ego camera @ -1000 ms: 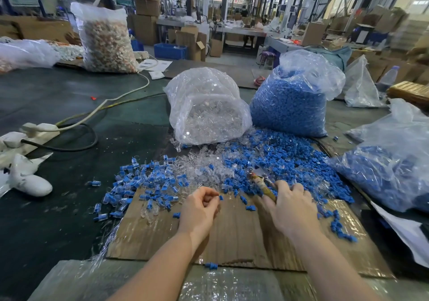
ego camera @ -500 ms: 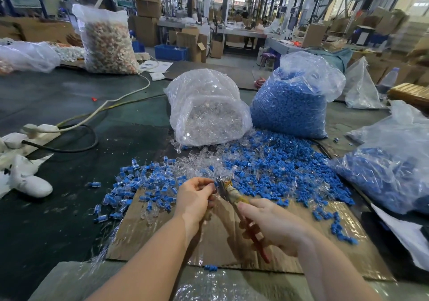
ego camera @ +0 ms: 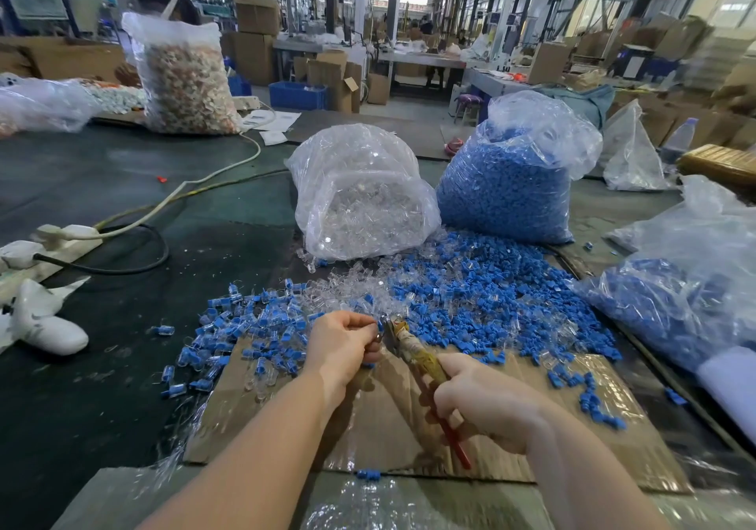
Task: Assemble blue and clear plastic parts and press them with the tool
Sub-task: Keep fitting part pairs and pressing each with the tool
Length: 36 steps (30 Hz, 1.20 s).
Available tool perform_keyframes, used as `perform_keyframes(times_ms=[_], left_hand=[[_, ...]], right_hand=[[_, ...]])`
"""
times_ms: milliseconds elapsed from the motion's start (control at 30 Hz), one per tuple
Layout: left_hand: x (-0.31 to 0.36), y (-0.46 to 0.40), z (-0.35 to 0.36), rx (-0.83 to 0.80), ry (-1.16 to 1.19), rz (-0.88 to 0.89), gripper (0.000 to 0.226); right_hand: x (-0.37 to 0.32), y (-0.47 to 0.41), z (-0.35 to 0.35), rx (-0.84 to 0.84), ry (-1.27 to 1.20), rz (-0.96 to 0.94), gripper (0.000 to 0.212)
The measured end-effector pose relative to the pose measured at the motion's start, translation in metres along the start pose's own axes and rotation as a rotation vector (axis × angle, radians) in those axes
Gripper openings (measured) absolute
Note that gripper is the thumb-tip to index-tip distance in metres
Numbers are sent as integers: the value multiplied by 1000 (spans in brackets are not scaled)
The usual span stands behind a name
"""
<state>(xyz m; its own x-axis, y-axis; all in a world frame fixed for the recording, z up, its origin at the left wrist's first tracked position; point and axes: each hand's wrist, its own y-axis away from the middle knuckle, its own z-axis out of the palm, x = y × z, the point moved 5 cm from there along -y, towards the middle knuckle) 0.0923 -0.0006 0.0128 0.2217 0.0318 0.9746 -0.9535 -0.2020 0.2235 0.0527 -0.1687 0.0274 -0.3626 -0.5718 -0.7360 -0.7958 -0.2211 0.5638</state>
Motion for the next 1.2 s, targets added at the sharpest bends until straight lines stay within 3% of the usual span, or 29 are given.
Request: perform_keyframes(times_ms=[367, 567, 800, 933, 1000, 1067, 1200], left_hand=[[1, 0, 0, 53, 14, 4, 11], [1, 1, 0, 66, 23, -5, 11], [-5, -1, 3, 100, 56, -14, 10], [-8, -3, -2, 133, 88, -34, 10], [-9, -6, -14, 197, 91, -41, 11], [-7, -8, -32, 306, 24, 8, 13], [-1, -13, -69, 506, -174, 142, 18]], right_hand=[[-6, 5, 2, -43, 1, -41, 48], [-12, 4, 7, -17, 45, -115, 29], [-12, 4, 8, 62, 89, -151, 24], [-9, 8, 8, 25, -86, -94, 32], [-6, 7, 3, 90, -188, -91, 37], [-3, -1, -10, 256, -144, -130, 41], [12, -15, -43, 629, 289, -79, 54]])
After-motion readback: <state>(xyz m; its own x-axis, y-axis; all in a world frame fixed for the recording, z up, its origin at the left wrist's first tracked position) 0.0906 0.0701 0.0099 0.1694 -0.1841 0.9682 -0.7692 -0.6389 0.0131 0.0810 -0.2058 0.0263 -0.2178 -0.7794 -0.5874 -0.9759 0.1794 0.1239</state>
